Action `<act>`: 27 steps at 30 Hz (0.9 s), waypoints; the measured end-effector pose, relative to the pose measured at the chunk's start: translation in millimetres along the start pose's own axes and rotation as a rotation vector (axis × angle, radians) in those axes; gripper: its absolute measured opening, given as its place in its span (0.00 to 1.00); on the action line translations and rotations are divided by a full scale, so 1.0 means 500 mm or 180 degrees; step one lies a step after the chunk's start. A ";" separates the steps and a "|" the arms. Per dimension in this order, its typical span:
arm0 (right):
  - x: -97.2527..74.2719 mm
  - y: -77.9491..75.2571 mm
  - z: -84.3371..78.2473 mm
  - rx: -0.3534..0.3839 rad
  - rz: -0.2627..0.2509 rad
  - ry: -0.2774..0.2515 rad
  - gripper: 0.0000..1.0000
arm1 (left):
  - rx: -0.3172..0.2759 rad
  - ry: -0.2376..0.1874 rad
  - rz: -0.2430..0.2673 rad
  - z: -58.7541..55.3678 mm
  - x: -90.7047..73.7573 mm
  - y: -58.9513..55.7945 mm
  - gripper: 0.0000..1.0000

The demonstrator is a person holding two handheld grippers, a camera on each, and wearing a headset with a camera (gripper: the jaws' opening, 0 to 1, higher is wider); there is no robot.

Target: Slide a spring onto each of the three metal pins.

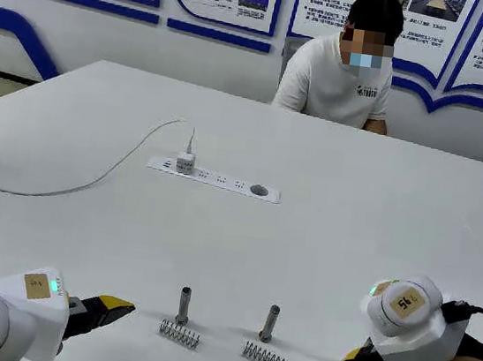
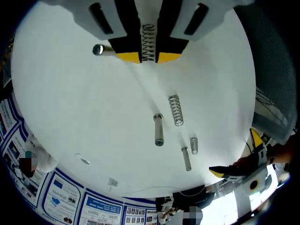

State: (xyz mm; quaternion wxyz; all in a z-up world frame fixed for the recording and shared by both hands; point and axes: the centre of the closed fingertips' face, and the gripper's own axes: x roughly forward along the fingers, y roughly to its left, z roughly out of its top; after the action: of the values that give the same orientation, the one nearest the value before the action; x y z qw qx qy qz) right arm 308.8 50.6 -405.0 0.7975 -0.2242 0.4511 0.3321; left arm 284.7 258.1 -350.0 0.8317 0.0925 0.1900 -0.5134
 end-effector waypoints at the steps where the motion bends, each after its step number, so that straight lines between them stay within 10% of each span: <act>1: 0.001 0.000 -0.002 -0.0004 0.0007 0.0020 0.13 | -0.0005 0.0000 0.0003 0.000 -0.001 0.000 0.84; 27: -0.039 0.000 0.013 0.0059 -0.0069 -0.0204 0.12 | 0.0031 -0.0007 -0.0024 0.006 0.001 -0.004 0.84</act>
State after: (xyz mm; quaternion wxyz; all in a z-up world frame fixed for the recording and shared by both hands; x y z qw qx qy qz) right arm 305.2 48.7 -384.9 0.8171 -0.2110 0.4258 0.3262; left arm 283.6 255.7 -347.1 0.8296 0.0952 0.1869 -0.5175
